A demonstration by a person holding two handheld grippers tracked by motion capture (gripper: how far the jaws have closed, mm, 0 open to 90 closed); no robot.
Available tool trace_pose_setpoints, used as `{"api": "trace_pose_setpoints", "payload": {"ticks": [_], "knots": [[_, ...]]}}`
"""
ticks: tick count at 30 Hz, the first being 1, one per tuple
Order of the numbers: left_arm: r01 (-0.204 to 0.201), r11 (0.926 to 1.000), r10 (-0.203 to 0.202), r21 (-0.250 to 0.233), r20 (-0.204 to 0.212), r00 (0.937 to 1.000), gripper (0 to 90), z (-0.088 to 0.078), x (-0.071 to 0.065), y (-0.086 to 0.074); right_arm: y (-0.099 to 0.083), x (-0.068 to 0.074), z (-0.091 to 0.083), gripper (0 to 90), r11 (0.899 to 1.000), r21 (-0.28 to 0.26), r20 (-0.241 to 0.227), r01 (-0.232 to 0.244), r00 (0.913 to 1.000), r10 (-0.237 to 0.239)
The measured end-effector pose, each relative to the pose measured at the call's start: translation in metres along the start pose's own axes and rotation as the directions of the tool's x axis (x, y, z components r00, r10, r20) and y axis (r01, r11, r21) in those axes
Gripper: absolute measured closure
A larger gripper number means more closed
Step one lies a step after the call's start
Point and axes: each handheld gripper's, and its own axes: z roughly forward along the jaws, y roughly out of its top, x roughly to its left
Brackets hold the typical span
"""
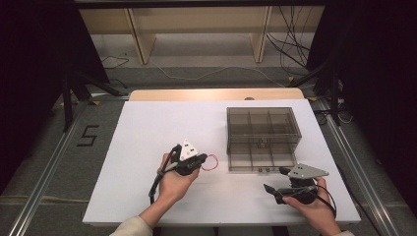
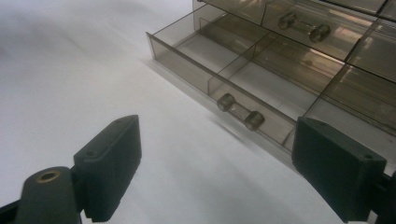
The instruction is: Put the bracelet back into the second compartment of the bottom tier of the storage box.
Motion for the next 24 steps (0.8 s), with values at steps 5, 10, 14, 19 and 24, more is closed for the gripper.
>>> {"api": "trace_pose_setpoints", "payload": {"ticks": [5, 10, 14, 19, 24], "knots": [[-0.009, 1.0000, 0.009, 0.000, 0.004, 1.0000, 89.7, 0.002, -0.002, 0.002, 0.000, 0.000, 0.000, 16.8, 1.000, 0.000, 0.000, 0.000, 1.0000, 0.000], [-0.011, 0.9999, 0.011, -0.001, 0.011, 0.9999, 89.7, 0.005, -0.005, 0.004, 0.000, 0.000, 0.000, 16.8, 1.000, 0.000, 0.000, 0.003, 1.0000, -0.003], [-0.016, 0.9999, 0.016, -0.002, 0.018, 0.9997, 89.7, 0.007, -0.007, 0.007, 0.000, 0.000, 0.000, 16.8, 1.000, 0.000, 0.000, 0.003, 1.0000, -0.003], [-0.018, 0.9998, 0.018, -0.004, 0.023, 0.9996, 89.7, 0.010, -0.010, 0.009, 0.000, 0.000, 0.000, 16.8, 1.000, 0.000, -0.001, 0.003, 1.0000, -0.003], [-0.023, 0.9997, 0.024, -0.005, 0.031, 0.9992, 89.7, 0.013, -0.013, 0.011, 0.000, 0.000, 0.000, 16.8, 1.000, 0.000, -0.001, 0.003, 1.0000, -0.003]]}}
